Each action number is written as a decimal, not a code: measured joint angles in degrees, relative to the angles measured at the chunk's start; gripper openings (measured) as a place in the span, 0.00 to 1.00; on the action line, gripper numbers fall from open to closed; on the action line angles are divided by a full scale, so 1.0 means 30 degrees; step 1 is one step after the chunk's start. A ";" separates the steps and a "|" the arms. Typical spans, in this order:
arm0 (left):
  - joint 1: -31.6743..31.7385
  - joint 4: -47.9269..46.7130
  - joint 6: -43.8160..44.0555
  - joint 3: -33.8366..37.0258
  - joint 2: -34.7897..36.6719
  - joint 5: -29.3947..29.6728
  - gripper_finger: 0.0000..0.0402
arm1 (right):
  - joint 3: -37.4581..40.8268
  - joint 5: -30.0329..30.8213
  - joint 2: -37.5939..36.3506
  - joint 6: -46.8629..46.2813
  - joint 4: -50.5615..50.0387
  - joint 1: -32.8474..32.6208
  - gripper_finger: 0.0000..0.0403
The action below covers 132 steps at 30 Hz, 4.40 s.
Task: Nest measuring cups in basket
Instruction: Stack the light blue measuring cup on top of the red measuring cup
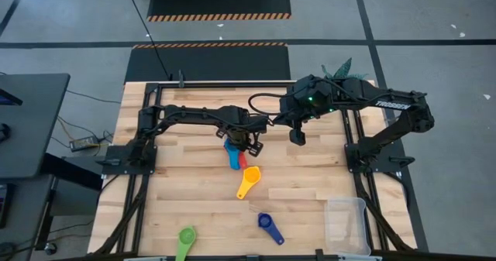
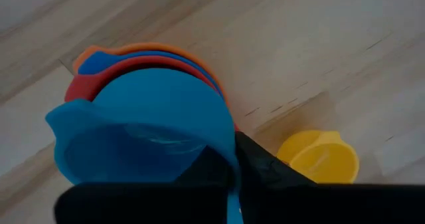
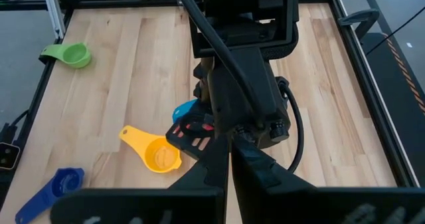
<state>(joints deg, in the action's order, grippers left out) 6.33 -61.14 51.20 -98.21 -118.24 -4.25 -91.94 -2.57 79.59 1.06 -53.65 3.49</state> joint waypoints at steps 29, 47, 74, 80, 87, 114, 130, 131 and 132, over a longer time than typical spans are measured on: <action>-0.0863 -0.8646 -0.3336 -0.3602 0.1852 0.0517 0.33 | 0.0121 0.0510 0.0000 -0.1108 0.0024 0.0279 0.04; -0.2841 -0.4607 -0.3809 0.3408 0.2441 0.3276 0.33 | 0.7268 0.0488 0.0007 -0.5456 0.5754 0.2109 0.01; -0.3177 0.3093 -0.3854 0.5989 0.2426 0.0962 0.33 | 1.2669 -0.1014 0.4413 -0.9869 1.5207 0.1442 0.00; -0.3184 0.3133 -0.3847 0.5989 0.2419 0.0991 0.33 | 1.0637 -0.1795 0.6812 -0.9521 1.5165 0.1090 0.00; -0.3206 0.3249 -0.3883 0.5989 0.2404 0.1011 0.33 | 0.8340 -0.3204 0.9035 -0.9421 1.4928 0.0662 0.00; -0.3200 0.3223 -0.6559 0.6033 0.2324 0.1885 0.33 | 0.7461 -0.4364 1.0009 -0.9368 1.2868 0.0591 0.00; -0.3271 0.3786 -0.8546 0.6098 0.2375 0.2575 0.33 | 0.7577 -0.5180 1.0273 -0.8210 1.4324 0.0576 0.00; -0.3264 0.3817 -0.8721 0.6098 0.2375 0.2586 0.33 | 0.7577 -0.5290 1.0273 -0.7948 1.4310 0.0596 0.00; -0.3264 0.3858 -0.8851 0.6098 0.2375 0.2584 0.33 | 0.7584 -0.5422 1.0273 -0.7615 1.4303 0.0631 0.00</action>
<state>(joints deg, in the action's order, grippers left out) -3.46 -49.57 24.65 -79.92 -111.11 3.50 -69.19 -18.83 110.41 -21.79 -10.74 5.38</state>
